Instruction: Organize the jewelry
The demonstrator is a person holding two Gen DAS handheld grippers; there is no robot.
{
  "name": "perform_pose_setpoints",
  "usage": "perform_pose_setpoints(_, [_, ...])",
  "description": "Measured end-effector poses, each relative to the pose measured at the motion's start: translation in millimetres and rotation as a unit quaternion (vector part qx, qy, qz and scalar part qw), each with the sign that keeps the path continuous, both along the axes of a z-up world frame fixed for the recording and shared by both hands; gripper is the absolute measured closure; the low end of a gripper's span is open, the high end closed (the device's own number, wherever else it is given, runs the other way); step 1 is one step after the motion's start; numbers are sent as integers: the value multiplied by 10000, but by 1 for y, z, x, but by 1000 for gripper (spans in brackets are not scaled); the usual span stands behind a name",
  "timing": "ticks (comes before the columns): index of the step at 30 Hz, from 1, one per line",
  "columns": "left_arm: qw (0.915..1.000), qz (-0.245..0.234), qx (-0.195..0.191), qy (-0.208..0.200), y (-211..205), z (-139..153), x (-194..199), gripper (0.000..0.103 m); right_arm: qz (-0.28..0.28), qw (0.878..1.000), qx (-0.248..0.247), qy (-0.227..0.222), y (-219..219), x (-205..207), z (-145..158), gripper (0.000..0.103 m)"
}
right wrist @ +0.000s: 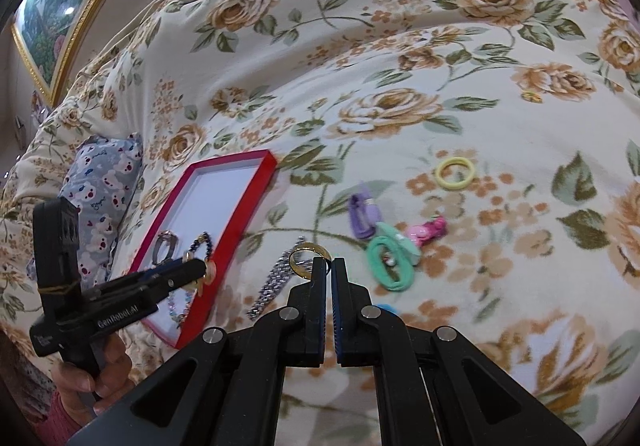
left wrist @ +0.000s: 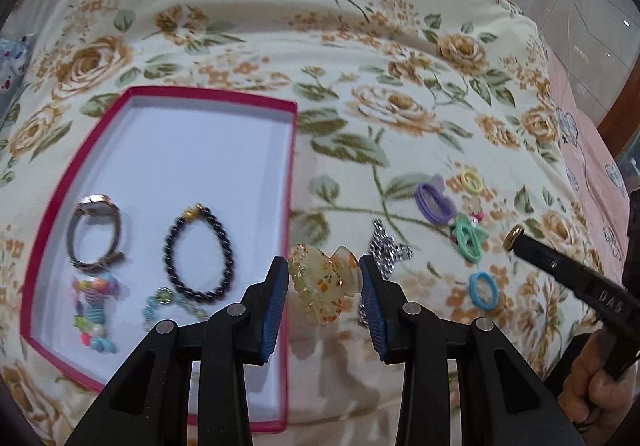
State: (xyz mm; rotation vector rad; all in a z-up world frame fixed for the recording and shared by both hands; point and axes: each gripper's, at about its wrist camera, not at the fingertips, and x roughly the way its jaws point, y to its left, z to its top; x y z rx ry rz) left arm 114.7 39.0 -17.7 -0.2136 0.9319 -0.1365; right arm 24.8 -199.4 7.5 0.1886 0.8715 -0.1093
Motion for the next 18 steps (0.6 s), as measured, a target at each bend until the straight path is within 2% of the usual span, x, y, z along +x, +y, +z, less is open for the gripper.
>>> perform_pose_setpoints(10, [9994, 331, 68, -104, 37, 9, -12, 68, 411, 9990, 30, 147, 34, 26, -12, 101])
perform_pose_setpoints(18, [9981, 582, 151, -127, 69, 12, -2, 68, 880, 9959, 31, 215, 71, 63, -21, 101])
